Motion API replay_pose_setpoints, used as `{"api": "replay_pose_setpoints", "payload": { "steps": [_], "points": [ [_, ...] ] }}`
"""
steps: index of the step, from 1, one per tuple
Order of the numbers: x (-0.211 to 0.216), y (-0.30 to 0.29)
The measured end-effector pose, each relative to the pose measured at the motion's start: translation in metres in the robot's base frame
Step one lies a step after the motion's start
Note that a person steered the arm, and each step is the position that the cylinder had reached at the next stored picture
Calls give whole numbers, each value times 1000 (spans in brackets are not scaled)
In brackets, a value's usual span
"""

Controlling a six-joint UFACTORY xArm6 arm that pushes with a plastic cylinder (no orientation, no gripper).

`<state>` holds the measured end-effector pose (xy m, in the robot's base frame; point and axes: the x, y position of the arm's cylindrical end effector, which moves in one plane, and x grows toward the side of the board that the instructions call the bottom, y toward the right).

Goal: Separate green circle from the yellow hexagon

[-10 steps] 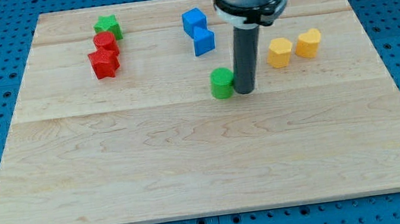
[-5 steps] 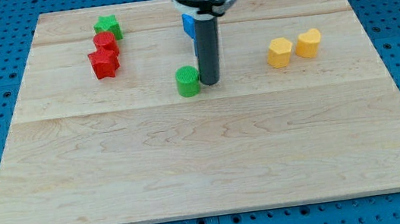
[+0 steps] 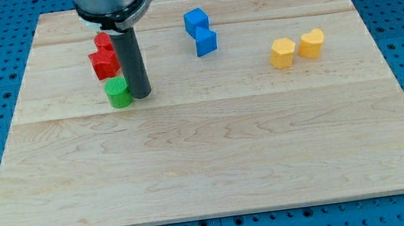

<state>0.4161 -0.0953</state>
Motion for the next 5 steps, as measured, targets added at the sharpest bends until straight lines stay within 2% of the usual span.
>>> {"api": "replay_pose_setpoints", "payload": {
  "steps": [1, 3, 5],
  "points": [
    [17, 7],
    [29, -60],
    [38, -80]
  ]
}}
